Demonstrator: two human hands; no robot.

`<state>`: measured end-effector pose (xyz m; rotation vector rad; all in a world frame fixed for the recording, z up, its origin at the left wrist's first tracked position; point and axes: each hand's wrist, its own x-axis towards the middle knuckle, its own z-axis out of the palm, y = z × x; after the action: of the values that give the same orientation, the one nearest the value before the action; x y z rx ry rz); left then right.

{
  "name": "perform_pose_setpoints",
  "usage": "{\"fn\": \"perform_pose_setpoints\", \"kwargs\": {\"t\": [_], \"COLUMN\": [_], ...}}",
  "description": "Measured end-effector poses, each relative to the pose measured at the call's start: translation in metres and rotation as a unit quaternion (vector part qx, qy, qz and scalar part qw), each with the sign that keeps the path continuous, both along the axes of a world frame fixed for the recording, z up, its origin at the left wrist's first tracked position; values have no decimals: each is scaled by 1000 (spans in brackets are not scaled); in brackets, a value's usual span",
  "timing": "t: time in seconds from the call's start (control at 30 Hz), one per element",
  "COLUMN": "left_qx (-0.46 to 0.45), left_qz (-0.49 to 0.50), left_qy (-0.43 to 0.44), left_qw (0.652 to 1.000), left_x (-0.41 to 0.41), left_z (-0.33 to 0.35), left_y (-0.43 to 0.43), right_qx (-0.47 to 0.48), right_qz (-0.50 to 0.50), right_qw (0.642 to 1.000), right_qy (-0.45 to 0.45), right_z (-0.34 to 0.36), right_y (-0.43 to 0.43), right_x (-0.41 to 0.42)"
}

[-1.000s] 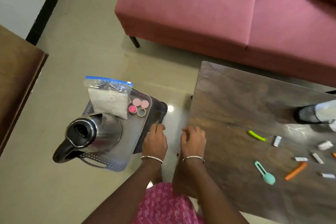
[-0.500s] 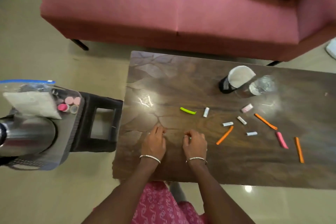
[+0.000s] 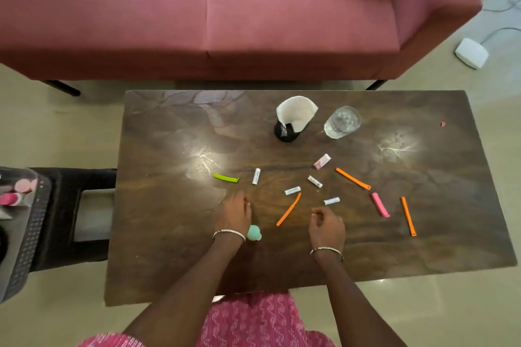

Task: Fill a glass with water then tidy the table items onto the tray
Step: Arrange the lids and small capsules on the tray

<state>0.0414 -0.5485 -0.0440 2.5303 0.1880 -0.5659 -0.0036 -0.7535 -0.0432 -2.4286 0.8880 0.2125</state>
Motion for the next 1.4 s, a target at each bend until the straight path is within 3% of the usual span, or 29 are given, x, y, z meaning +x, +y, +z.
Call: {"fn": "perform_pose_setpoints", "kwargs": {"t": [0.13, 0.33, 0.57, 0.77, 0.93, 1.03, 1.1, 1.2, 1.4], "left_qx": [-12, 91, 144, 175, 149, 83, -32, -267, -434], "left_qz": [39, 26, 42, 18, -6, 15, 81, 215, 311], "left_qy": [8, 59, 74, 75, 60, 23, 24, 93, 140], "left_qw": [999, 994, 986, 982, 987, 996, 996, 935, 834], "left_x": [30, 64, 75, 79, 79, 75, 70, 58, 28], "left_z": [-9, -29, -53, -65, -67, -69, -70, -67, -58], "left_y": [-19, -43, -59, -60, -50, -38, -31, -20, 22], "right_qx": [1, 0, -22, -33, -55, -34, 15, 103, 230], "right_qz": [-6, 44, 127, 117, 123, 73, 25, -31, -82], "right_qw": [1000, 999, 986, 989, 989, 996, 1000, 993, 965], "right_qy": [1, 28, 107, 86, 67, 31, -1, -49, -94], "right_z": [-13, -33, -59, -74, -78, -72, -65, -50, -28], "right_y": [-27, -48, -54, -56, -54, -45, -36, -12, 56], "right_x": [21, 66, 87, 86, 85, 82, 81, 77, 61]}}
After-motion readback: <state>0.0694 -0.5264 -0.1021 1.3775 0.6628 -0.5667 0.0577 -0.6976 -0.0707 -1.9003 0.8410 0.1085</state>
